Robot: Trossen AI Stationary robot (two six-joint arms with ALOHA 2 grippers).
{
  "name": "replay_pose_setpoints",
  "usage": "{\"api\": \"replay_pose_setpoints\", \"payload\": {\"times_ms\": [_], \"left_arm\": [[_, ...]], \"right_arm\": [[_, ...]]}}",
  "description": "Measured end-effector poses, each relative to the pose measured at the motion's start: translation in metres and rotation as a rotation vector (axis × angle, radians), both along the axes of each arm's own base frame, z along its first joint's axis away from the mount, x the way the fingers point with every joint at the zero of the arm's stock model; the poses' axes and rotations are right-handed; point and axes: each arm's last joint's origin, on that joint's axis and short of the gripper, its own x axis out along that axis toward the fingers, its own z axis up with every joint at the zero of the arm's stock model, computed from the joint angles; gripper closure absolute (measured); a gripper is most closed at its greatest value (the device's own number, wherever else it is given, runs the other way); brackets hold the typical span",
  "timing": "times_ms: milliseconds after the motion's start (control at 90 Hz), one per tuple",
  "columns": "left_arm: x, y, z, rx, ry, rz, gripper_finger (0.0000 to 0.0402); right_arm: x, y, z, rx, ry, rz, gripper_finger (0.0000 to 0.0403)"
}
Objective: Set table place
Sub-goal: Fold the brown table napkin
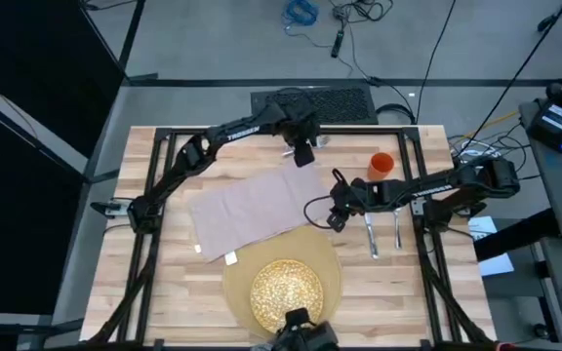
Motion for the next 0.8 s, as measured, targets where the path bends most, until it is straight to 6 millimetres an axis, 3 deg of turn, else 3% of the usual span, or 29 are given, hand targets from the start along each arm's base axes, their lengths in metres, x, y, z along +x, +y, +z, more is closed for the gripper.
{"api": "replay_pose_setpoints", "payload": {"times_ms": [178,444,800], "left_arm": [[0.000,-0.007,-0.003,-0.006,0.042,-0.037,0.0270],[0.005,-0.010,-0.038,-0.054,0.134,-0.051,0.0270],[0.001,-0.013,-0.040,-0.082,0.180,-0.078,0.0270]], "right_arm": [[0.000,-0.003,0.000,-0.001,-0.002,-0.011,0.0271],[0.000,-0.003,0.000,-0.002,-0.003,-0.009,0.0271],[0.000,-0.003,0.000,-0.005,-0.006,-0.005,0.0271]]}}
